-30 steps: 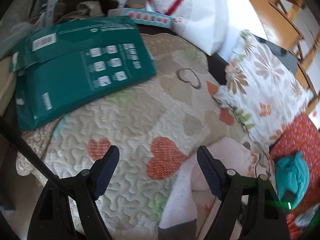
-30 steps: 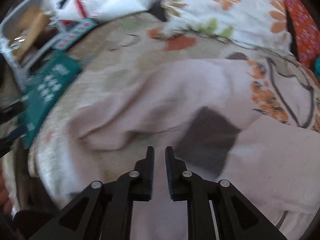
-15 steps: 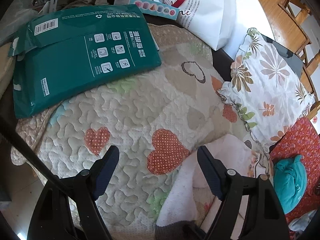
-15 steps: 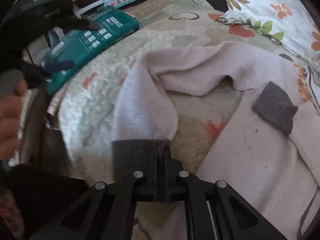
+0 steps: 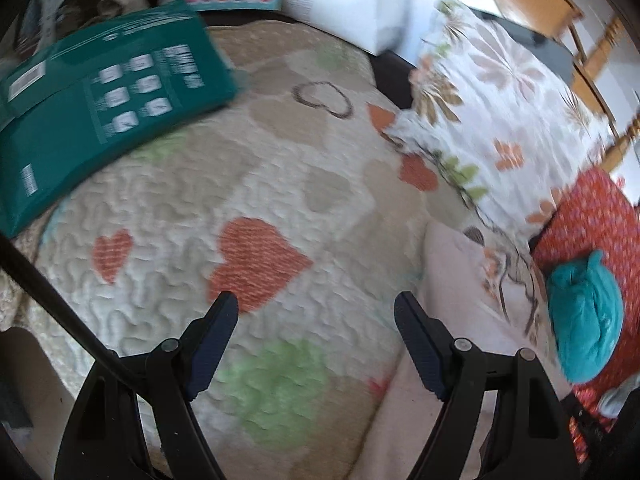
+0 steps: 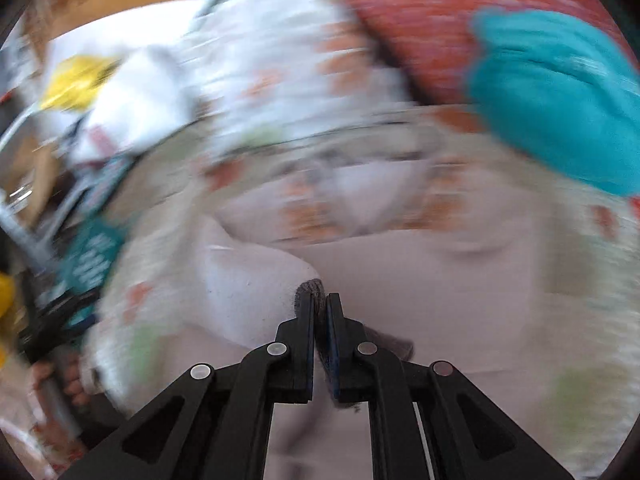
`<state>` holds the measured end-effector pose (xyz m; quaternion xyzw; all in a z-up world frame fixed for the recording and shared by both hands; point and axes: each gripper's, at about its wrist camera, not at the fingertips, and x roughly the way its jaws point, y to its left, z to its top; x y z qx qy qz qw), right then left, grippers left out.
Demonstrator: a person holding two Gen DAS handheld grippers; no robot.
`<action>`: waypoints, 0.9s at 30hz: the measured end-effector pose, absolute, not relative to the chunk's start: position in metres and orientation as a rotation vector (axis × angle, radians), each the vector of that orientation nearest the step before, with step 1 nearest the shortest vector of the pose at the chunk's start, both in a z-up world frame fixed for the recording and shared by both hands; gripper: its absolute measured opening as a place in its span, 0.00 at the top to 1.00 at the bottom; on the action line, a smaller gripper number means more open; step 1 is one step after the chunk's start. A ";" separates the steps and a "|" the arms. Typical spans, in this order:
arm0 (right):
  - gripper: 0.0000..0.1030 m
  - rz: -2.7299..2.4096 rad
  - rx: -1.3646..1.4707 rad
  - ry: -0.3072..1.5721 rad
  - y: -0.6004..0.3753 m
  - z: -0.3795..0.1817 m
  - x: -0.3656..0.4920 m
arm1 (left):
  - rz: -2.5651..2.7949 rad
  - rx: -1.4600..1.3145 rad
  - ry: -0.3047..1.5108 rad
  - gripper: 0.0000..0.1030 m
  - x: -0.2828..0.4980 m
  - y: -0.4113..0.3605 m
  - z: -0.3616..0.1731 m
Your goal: Fold small clothes
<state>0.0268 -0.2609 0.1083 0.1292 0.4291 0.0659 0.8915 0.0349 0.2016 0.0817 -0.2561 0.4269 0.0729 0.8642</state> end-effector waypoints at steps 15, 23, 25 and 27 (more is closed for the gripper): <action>0.71 0.034 0.088 0.871 -0.240 0.093 0.058 | 0.043 -0.413 0.983 0.23 0.063 0.133 0.069; 0.57 0.299 0.065 0.943 -0.109 0.069 0.123 | 0.092 -0.482 0.950 0.23 0.055 0.169 0.075; 0.56 0.309 0.073 0.974 -0.082 0.058 0.144 | 0.089 -0.494 0.965 0.23 0.056 0.176 0.072; 0.54 0.291 0.057 1.006 -0.061 0.045 0.164 | 0.091 -0.499 0.977 0.23 0.056 0.180 0.070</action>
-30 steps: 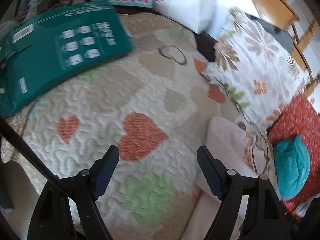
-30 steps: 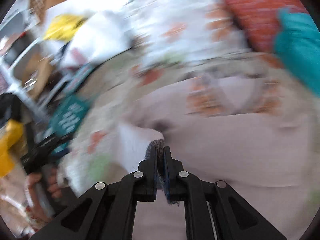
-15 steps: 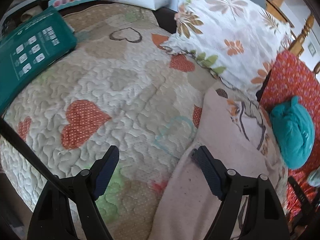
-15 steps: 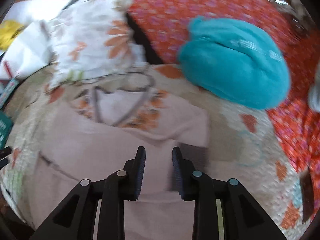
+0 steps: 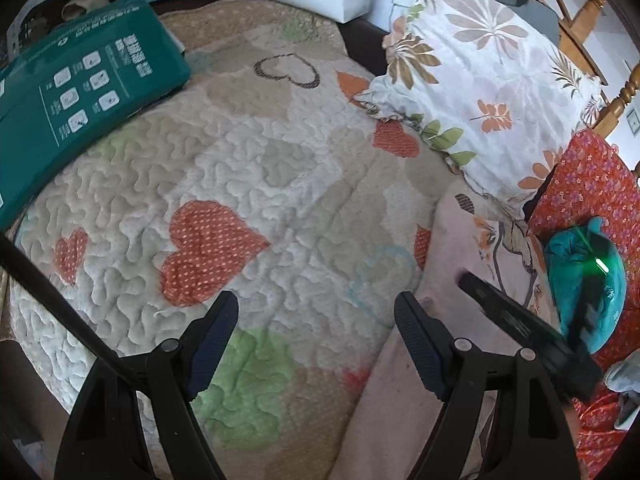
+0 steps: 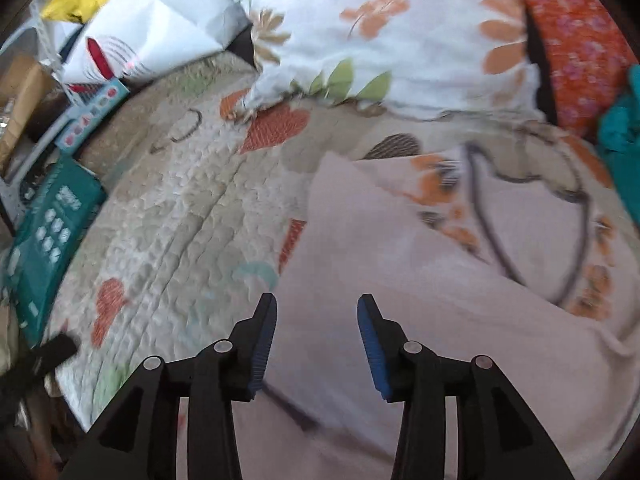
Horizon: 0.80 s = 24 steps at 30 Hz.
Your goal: Fold small clothes
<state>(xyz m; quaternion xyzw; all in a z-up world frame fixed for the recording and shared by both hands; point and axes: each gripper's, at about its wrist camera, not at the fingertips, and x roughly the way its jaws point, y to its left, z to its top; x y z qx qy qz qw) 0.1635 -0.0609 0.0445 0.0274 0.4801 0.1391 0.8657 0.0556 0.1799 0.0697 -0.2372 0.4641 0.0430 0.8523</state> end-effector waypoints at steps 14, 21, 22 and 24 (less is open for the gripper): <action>0.95 0.286 -0.080 1.033 0.018 0.021 0.211 | 0.094 -0.484 0.996 0.23 0.056 0.193 0.065; 0.72 0.341 0.014 0.994 0.007 0.038 0.191 | 0.099 -0.437 1.012 0.23 0.064 0.180 0.059; 0.71 0.345 0.029 0.980 -0.005 0.045 0.184 | 0.094 -0.432 1.015 0.23 0.065 0.179 0.059; 0.70 0.343 0.047 0.969 -0.040 0.058 0.166 | 0.084 -0.419 1.021 0.23 0.066 0.173 0.058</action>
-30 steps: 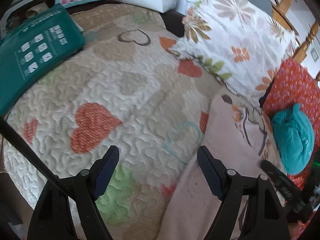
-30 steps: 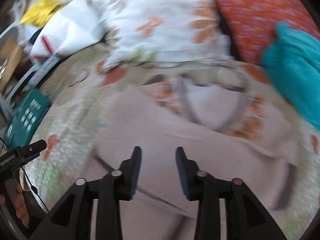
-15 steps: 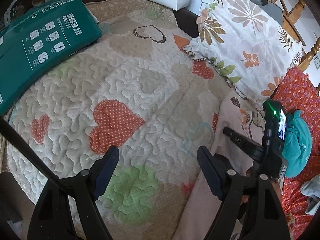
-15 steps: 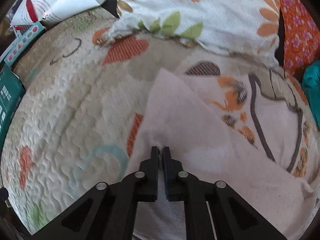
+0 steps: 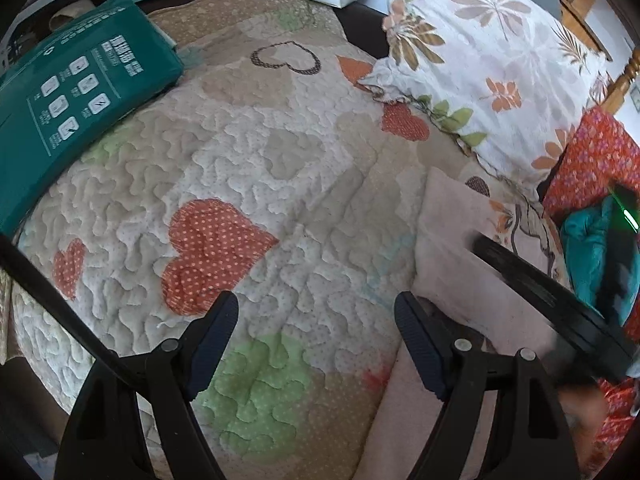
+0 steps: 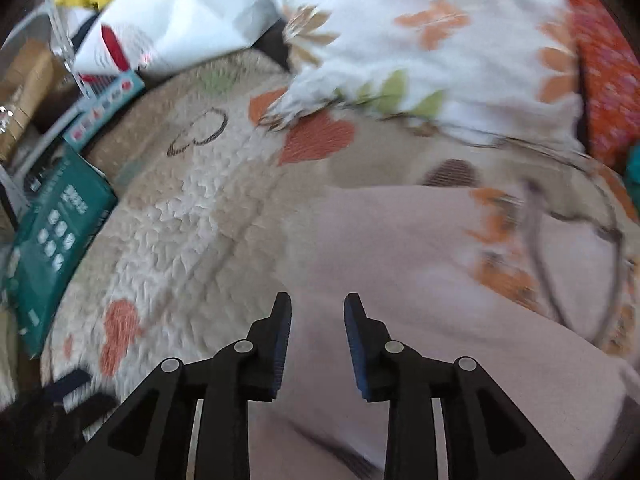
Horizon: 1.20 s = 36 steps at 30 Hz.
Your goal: Fold small clothes
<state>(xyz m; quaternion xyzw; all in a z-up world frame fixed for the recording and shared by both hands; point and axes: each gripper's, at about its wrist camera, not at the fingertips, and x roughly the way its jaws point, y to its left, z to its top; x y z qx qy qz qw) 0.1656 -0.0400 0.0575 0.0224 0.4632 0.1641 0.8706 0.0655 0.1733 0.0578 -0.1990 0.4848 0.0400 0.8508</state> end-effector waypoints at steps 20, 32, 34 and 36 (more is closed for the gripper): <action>0.52 -0.184 0.516 1.042 -0.401 0.025 -0.075 | -0.287 -0.373 1.126 0.27 0.032 0.094 0.011; 0.51 0.175 0.959 0.949 -0.374 -0.023 -0.138 | -0.424 -0.431 1.081 0.66 -0.056 0.086 -0.005; 0.51 0.198 0.954 0.944 -0.367 -0.023 -0.143 | -0.419 -0.462 1.076 0.66 -0.066 0.089 -0.009; 0.51 0.236 0.981 0.947 -0.362 -0.024 -0.145 | -0.422 -0.503 1.081 0.66 -0.077 0.090 -0.012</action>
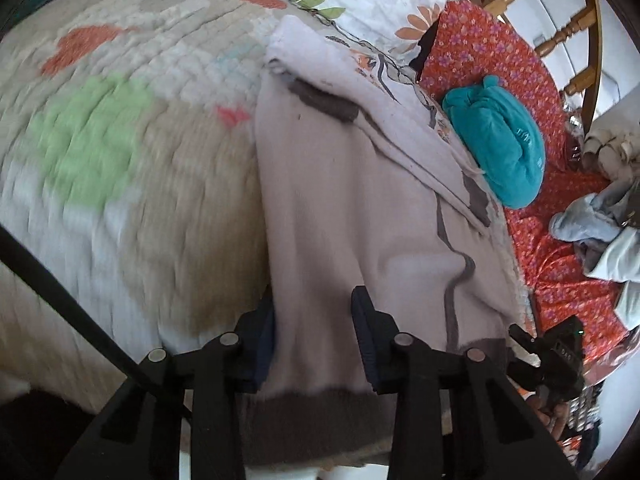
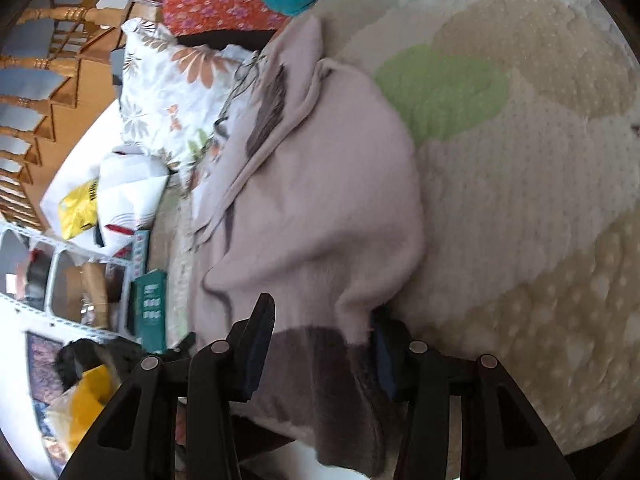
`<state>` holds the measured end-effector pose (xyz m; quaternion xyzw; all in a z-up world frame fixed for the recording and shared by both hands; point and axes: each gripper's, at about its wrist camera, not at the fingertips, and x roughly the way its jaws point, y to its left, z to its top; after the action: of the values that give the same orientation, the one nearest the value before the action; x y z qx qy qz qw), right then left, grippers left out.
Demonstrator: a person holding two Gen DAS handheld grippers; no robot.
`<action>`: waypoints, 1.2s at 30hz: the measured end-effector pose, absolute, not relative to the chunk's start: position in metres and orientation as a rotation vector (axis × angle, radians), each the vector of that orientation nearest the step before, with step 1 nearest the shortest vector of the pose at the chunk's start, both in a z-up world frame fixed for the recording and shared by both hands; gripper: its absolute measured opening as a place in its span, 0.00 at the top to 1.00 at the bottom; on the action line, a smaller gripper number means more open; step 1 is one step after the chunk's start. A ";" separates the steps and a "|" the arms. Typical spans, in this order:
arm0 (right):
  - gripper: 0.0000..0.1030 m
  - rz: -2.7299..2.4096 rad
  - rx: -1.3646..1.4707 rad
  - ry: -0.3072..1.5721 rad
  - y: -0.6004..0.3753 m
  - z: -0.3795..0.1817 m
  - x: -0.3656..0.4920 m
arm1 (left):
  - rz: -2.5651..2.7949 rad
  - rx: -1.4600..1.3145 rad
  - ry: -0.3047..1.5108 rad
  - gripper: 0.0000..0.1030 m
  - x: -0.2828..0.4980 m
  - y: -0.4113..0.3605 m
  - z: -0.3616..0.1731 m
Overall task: Fold small clothes
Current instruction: 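Grasp the grey ribbed hem with both grippers and lift it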
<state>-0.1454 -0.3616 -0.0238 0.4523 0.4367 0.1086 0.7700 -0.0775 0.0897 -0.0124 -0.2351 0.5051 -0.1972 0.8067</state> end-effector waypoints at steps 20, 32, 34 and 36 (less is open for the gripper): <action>0.61 0.191 0.835 0.951 -0.328 -0.025 -0.182 | -0.390 -0.381 1.110 0.74 -0.128 0.054 -0.023; 0.91 0.209 0.720 0.994 -0.322 -0.003 -0.217 | -0.379 -0.418 0.975 0.95 -0.153 0.109 0.045; 0.91 0.239 0.679 1.013 -0.315 0.002 -0.238 | -0.381 -0.416 0.958 0.94 -0.172 0.119 0.052; 0.91 0.231 0.637 1.035 -0.309 0.002 -0.254 | -0.378 -0.425 0.973 0.95 -0.183 0.124 0.048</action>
<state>-0.2543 -0.3089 0.0019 0.2986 0.4853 0.1081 0.8147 -0.1830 0.1239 0.0478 -0.2012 0.4612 -0.1791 0.8454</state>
